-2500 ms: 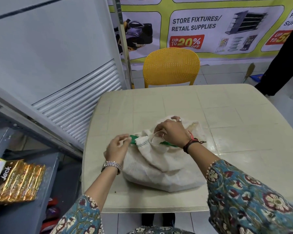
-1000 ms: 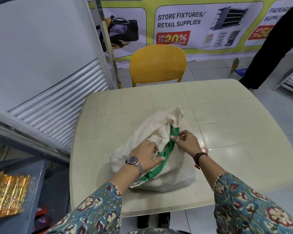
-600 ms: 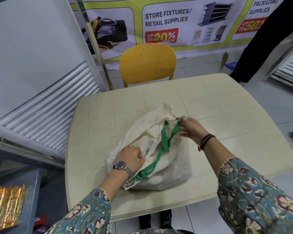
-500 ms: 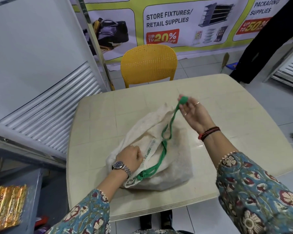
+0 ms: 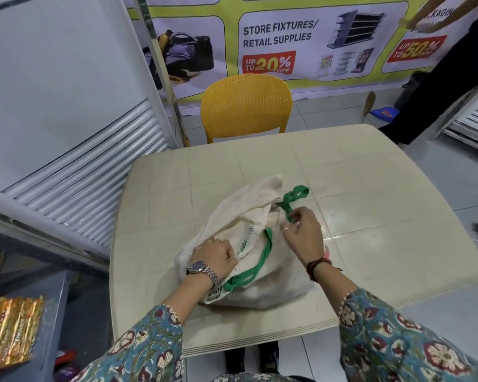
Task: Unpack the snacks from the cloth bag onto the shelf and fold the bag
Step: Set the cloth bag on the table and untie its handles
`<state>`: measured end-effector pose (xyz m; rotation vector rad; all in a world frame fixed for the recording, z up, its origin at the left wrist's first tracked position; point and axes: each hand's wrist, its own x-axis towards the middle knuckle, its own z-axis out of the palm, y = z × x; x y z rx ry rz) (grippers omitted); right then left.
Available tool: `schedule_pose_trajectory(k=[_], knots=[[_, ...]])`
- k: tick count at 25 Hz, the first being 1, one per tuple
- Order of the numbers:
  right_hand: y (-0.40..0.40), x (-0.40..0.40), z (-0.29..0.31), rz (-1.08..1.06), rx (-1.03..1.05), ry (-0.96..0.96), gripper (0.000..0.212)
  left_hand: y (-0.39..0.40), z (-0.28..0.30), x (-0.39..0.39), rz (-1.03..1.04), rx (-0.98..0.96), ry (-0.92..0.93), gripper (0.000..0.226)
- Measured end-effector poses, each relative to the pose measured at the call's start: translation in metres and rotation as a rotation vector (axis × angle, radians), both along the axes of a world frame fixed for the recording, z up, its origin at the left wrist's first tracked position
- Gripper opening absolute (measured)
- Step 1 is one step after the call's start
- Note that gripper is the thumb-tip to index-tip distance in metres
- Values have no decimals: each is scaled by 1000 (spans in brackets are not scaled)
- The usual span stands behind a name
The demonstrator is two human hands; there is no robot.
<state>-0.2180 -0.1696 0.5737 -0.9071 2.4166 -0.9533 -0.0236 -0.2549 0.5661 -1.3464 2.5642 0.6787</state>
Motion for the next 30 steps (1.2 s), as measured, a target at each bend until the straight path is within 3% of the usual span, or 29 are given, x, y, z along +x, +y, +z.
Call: schedule_pose_trajectory(k=[4,7,10,14,17,20,23,30], knots=[[2,19,-2,193,328,-44,35,-7,4,14,247,266,329,18],[3,22,-5,270,398,-60,15,-9,8,26,497,467,637,20],[9,25,-7,347,446,-132,23,-16,11,39,611,563,730,18],[13,34,-6,252,137,-166,11,-15,14,45,637,721,779,15],[6,47,4,435,-103,-134,22,-11,17,41,621,844,833,15],[-1,55,5,638,-156,-64,26,-9,21,35,573,959,886,15],[0,54,4,625,-212,-58,10,-7,23,33,530,1006,870,15],[28,26,5,545,-304,-63,5,-5,27,37,581,952,875,18]])
